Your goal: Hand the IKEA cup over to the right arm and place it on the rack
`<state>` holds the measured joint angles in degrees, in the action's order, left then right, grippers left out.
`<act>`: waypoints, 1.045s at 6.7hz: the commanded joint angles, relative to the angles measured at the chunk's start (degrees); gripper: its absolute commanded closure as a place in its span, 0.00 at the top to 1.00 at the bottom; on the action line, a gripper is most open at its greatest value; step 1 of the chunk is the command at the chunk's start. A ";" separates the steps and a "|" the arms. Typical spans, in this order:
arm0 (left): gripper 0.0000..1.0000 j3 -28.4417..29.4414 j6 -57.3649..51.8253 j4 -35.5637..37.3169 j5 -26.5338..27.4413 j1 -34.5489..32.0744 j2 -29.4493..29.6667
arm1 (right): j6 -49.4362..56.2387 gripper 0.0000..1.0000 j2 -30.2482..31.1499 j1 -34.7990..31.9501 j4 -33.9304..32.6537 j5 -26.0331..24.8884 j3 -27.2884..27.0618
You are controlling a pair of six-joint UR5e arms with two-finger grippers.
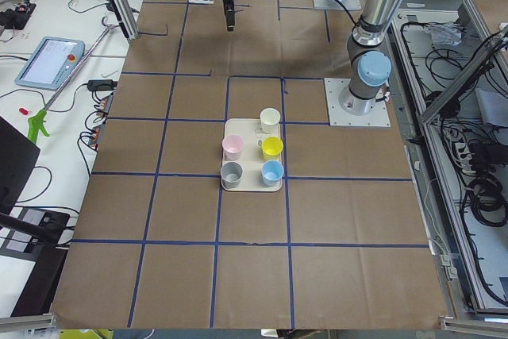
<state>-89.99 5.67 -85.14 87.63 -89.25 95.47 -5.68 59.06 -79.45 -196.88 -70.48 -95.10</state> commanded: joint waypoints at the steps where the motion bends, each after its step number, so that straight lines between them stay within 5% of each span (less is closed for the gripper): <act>1: 1.00 0.26 -4.79 -0.73 0.26 -0.05 -1.15 | 3.31 0.31 -2.46 0.61 -2.63 -0.09 0.19; 7: 1.00 -0.09 -4.79 -0.73 2.81 -0.05 -2.30 | 3.31 0.31 -3.43 0.52 -4.21 -2.20 -6.84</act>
<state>-90.04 0.88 -85.87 90.39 -89.37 93.54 -2.33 55.71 -78.92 -201.08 -72.61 -100.74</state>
